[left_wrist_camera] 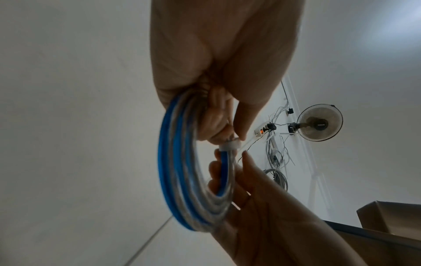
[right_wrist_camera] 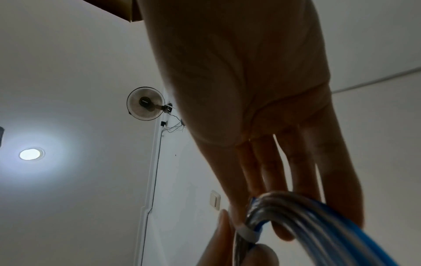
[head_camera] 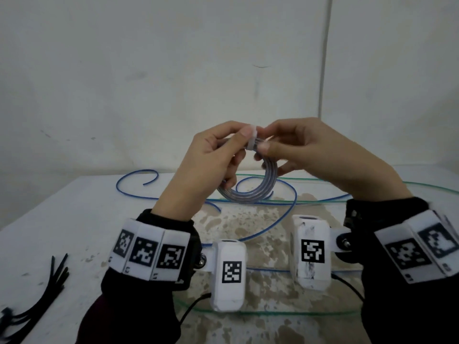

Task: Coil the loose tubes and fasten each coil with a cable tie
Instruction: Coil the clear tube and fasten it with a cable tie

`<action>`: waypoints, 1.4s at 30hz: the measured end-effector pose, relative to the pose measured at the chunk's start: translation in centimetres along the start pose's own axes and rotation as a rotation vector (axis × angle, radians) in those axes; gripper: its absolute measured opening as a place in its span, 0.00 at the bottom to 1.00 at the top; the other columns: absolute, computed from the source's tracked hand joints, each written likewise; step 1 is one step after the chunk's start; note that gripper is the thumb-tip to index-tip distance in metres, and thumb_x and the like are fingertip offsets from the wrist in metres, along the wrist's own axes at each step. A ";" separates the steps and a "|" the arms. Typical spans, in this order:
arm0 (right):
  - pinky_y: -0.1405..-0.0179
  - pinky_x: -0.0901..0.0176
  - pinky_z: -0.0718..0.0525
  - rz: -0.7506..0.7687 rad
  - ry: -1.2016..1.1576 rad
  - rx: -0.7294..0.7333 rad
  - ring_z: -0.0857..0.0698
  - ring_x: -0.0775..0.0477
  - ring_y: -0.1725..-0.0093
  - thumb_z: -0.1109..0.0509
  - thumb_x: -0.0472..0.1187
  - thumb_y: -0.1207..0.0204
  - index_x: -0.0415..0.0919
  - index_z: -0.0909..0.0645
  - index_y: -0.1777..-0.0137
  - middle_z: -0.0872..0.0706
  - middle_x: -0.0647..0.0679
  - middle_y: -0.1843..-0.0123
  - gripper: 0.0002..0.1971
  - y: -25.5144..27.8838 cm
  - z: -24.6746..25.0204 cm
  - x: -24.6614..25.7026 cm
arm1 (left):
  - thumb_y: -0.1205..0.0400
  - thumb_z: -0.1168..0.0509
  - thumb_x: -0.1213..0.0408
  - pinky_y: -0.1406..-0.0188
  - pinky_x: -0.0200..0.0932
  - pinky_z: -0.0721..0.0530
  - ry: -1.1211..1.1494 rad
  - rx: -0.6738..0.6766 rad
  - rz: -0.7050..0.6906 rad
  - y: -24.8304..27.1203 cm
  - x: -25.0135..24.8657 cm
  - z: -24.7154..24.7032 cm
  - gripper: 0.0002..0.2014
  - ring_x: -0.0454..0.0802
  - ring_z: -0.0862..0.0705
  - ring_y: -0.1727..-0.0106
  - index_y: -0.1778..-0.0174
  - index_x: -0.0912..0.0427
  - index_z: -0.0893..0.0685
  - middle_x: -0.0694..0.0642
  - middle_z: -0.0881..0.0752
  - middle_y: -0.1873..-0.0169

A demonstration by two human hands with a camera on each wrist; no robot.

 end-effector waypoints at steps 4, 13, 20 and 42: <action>0.55 0.53 0.11 -0.001 -0.023 -0.038 0.12 0.54 0.63 0.27 0.33 0.26 0.39 0.15 0.54 0.08 0.44 0.60 0.03 -0.4 -0.1 -0.4 | 0.14 0.45 0.72 0.79 0.40 0.24 0.032 0.043 0.026 -0.2 0.3 0.7 0.12 0.46 0.34 0.81 0.43 0.61 0.17 0.58 0.24 0.72; 0.62 0.62 0.13 0.024 0.061 -0.086 0.11 0.52 0.63 0.23 0.34 0.30 0.38 0.16 0.58 0.09 0.42 0.64 0.04 -0.6 0.3 -0.6 | 0.14 0.43 0.70 0.58 0.53 0.19 -0.076 0.089 0.039 0.0 0.7 1.3 0.09 0.48 0.23 0.76 0.45 0.62 0.18 0.59 0.12 0.64; 0.57 0.55 0.11 0.012 0.038 -0.027 0.11 0.52 0.61 0.28 0.39 0.24 0.36 0.16 0.54 0.08 0.44 0.61 0.05 -0.5 -0.8 -0.2 | 0.14 0.41 0.67 0.81 0.38 0.33 -0.052 -0.014 0.052 -0.3 1.0 1.5 0.09 0.44 0.38 0.82 0.47 0.67 0.18 0.55 0.25 0.76; 0.51 0.49 0.13 0.049 -0.002 -0.203 0.12 0.50 0.60 0.32 0.36 0.21 0.42 0.19 0.59 0.12 0.45 0.59 0.06 -1.1 0.3 -0.7 | 0.13 0.43 0.68 0.85 0.33 0.40 -0.232 0.021 0.031 -0.3 1.5 0.2 0.10 0.40 0.37 0.84 0.55 0.57 0.17 0.48 0.29 0.79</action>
Point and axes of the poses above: each hand's wrist, its own y-axis away from the middle knuckle, its own z-axis out of the back of the hand, x = y × z, the point moved 7 cm from there along -y, towards the middle knuckle
